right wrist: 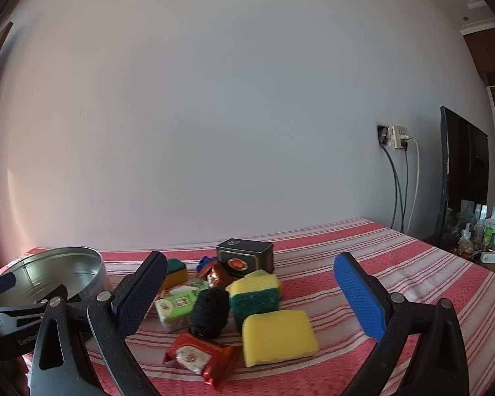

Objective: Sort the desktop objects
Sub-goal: 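Move both tools toward the pile of objects beside the silver tin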

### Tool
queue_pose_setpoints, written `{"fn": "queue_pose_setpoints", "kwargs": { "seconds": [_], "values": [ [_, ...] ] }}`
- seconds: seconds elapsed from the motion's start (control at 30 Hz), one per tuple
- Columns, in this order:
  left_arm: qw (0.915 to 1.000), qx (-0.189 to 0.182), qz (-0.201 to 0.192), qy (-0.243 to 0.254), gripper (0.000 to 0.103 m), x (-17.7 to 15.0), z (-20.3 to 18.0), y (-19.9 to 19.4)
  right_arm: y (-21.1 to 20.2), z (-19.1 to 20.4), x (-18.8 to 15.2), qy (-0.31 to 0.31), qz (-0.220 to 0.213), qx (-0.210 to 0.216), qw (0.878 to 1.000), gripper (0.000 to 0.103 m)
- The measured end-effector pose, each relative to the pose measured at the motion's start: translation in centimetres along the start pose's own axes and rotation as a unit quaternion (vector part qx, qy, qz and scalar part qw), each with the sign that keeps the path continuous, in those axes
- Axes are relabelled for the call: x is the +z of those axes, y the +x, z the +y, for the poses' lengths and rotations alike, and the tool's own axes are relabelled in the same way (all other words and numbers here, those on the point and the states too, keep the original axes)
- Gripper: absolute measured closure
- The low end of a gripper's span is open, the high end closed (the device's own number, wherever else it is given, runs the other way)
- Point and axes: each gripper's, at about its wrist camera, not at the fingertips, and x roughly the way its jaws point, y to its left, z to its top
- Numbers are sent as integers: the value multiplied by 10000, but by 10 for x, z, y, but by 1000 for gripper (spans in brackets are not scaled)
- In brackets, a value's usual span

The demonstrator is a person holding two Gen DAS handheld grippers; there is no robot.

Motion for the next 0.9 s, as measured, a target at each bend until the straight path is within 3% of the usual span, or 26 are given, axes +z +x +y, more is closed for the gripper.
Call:
{"fn": "queue_pose_setpoints", "kwargs": {
  "seconds": [0.17, 0.33, 0.6, 0.7, 0.77, 0.9],
  "values": [
    [9981, -542, 232, 152, 1, -5, -22, -5, 4, -40, 2, 106, 103, -361, 9992, 0],
    [9903, -1116, 673, 488, 1, -9, -61, 0, 14, -64, 2, 438, 335, -336, 9979, 0],
    [9791, -1357, 1195, 932, 1, -10, -114, 17, 28, -81, -3, 512, 856, -341, 9944, 0],
    [9729, -1437, 1561, 916, 2, -12, -123, 32, 31, -90, -5, 469, 1000, -427, 9930, 0],
    [9699, -1493, 1740, 826, 10, -13, -124, 40, 31, -96, -6, 528, 1081, -457, 9917, 0],
    [9657, -1552, 1940, 753, 10, -16, -130, 46, 34, -108, -9, 767, 1287, -365, 9880, 0]
  ]
}}
